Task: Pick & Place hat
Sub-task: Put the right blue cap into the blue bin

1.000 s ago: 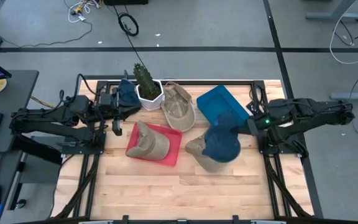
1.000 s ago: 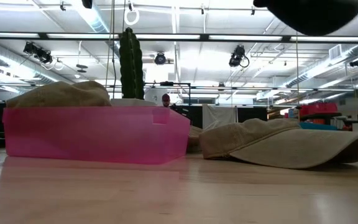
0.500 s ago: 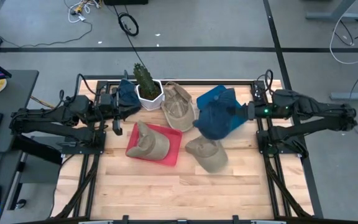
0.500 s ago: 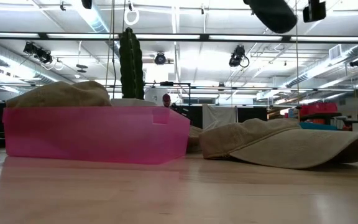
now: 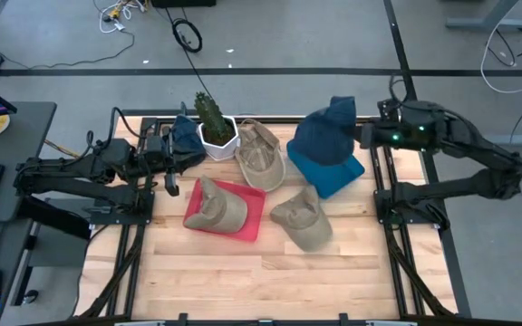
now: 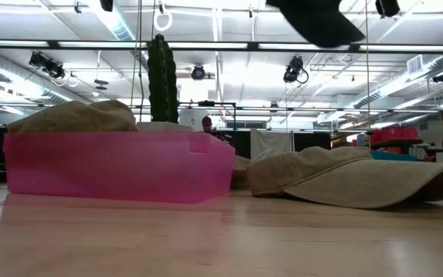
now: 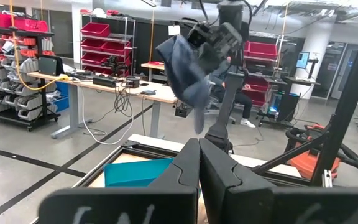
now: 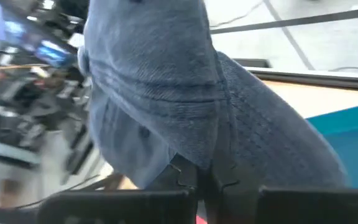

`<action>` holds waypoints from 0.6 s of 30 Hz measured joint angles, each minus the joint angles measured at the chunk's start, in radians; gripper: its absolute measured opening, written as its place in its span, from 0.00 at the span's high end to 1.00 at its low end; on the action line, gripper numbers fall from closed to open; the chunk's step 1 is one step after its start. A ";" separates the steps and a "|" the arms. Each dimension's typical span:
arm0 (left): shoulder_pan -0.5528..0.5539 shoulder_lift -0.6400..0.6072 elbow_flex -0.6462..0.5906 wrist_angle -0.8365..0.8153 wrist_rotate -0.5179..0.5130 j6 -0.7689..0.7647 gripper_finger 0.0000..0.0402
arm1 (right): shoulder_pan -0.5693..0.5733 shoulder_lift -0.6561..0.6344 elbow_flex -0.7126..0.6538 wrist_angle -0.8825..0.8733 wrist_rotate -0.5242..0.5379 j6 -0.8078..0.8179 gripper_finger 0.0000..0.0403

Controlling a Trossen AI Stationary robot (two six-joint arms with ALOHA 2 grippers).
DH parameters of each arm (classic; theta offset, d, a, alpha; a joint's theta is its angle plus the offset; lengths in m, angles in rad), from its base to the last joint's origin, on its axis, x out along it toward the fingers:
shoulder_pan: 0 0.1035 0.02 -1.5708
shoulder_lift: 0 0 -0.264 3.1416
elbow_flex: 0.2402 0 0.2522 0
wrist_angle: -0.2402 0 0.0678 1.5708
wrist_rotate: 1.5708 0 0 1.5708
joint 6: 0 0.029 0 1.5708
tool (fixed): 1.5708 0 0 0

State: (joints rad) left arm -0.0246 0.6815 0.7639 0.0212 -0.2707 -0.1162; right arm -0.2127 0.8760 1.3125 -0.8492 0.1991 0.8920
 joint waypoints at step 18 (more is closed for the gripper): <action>0.000 0.000 0.000 -0.015 -0.010 0.000 0.99 | -0.350 0.133 -0.115 -0.108 -0.037 -0.288 1.00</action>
State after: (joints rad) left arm -0.0246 0.6812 0.7639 0.0059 -0.2810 -0.1164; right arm -0.5628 1.0092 1.1975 -0.9570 0.1620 0.6043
